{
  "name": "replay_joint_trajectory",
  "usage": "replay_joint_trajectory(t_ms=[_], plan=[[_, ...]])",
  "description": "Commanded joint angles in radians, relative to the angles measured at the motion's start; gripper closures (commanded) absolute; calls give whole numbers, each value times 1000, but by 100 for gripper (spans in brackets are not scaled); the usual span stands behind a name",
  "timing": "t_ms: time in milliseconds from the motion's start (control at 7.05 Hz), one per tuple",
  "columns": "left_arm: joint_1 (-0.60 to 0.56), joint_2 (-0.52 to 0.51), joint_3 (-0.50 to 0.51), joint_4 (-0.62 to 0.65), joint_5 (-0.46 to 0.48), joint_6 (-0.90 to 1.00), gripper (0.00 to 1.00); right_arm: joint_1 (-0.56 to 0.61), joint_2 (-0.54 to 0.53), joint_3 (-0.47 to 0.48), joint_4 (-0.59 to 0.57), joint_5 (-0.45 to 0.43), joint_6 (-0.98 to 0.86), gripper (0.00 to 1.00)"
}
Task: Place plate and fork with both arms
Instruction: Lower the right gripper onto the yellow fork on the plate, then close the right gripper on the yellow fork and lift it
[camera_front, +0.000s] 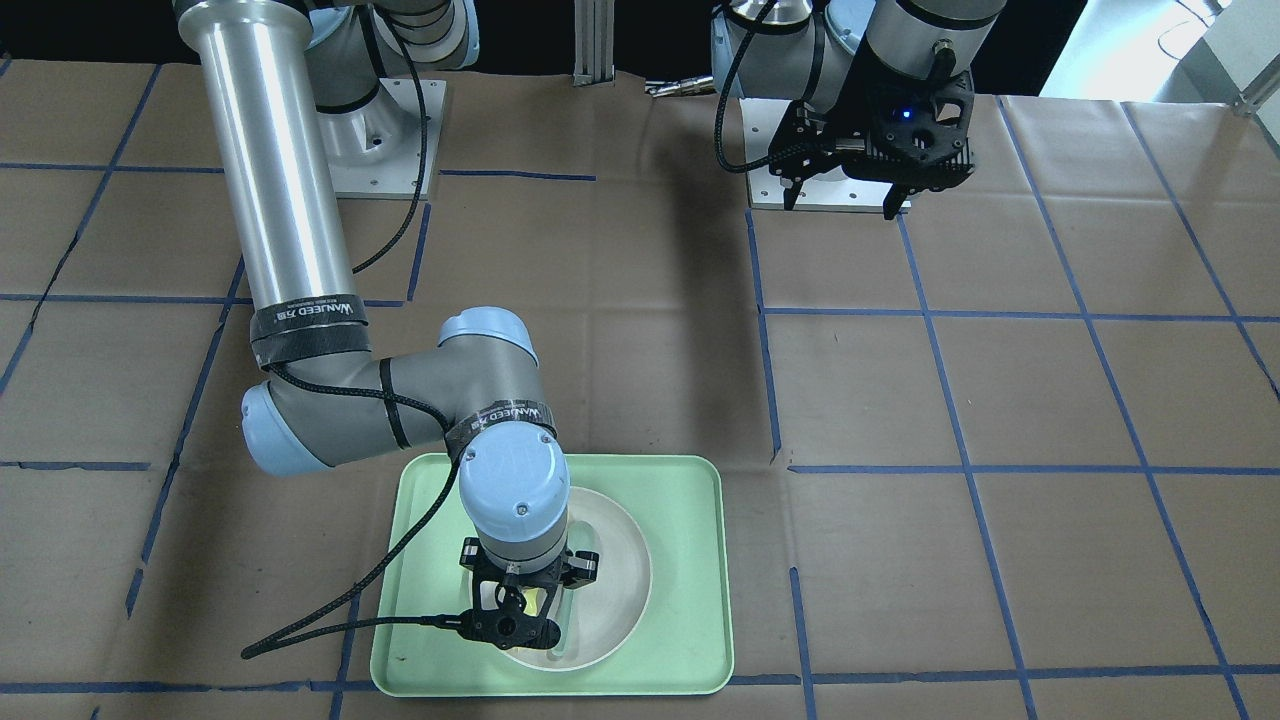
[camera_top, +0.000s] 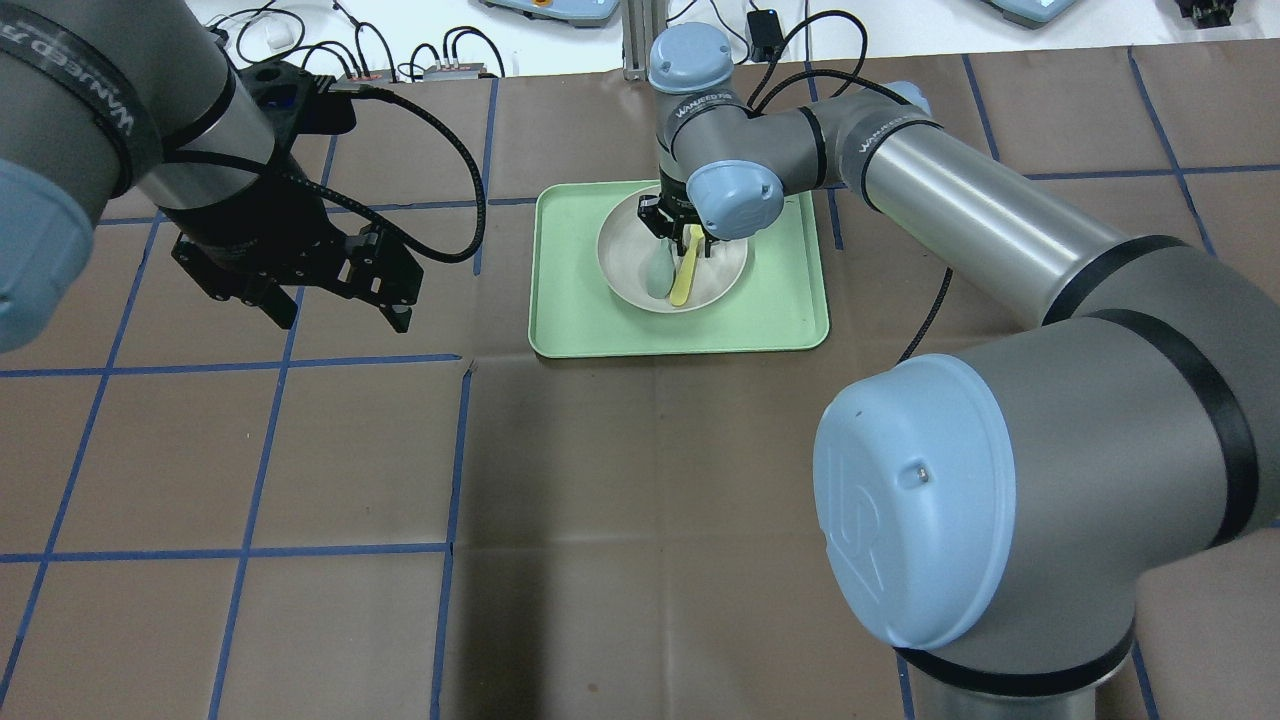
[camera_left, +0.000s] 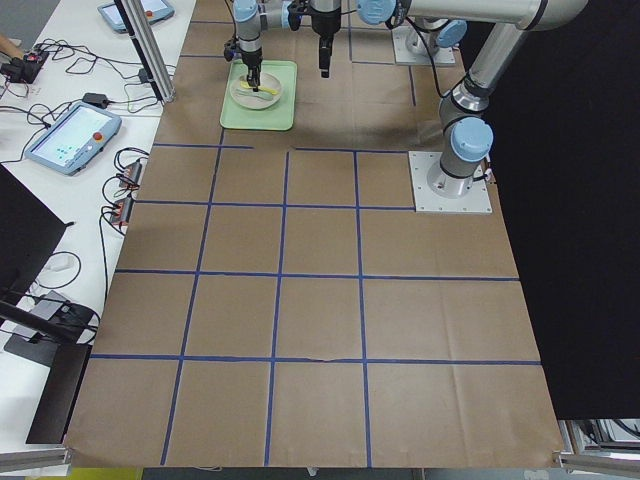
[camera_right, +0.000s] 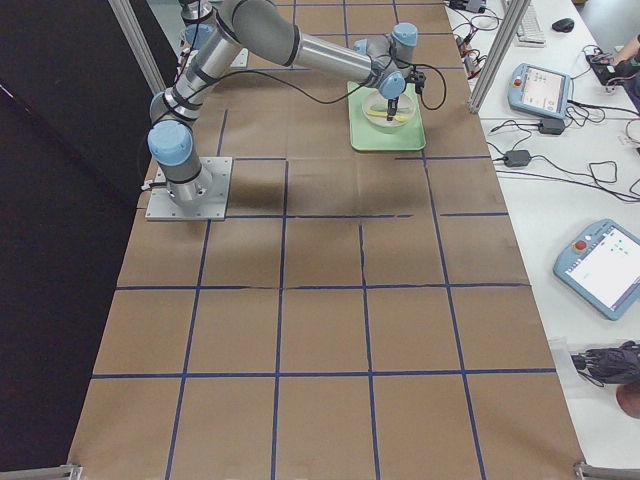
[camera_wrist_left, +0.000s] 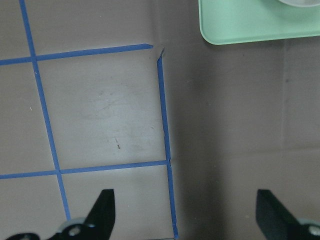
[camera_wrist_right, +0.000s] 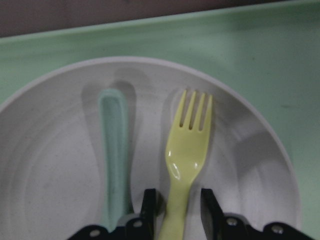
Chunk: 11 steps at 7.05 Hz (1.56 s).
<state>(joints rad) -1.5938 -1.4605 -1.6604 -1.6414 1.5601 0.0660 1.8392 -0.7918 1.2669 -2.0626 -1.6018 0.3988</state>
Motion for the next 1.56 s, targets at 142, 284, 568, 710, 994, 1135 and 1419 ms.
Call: replay_joint_trajectory(t_ms=[142, 284, 568, 710, 994, 1135, 1419], plan=[[0, 0, 1, 0, 0, 0, 1, 0, 0, -1, 1, 0, 0, 81], [0, 0, 1, 0, 0, 0, 1, 0, 0, -1, 1, -1, 0, 93], [0, 0, 2, 0, 0, 0, 1, 0, -1, -4, -1, -1, 0, 99], [0, 0, 2, 0, 0, 0, 1, 0, -6, -6, 1, 0, -1, 100], [0, 0, 4, 0, 0, 0, 1, 0, -23, -12, 8, 5, -1, 100], [0, 0, 4, 0, 0, 0, 1, 0, -38, -17, 15, 6, -1, 100], [0, 0, 4, 0, 0, 0, 1, 0, -95, -17, 86, 9, -5, 100]])
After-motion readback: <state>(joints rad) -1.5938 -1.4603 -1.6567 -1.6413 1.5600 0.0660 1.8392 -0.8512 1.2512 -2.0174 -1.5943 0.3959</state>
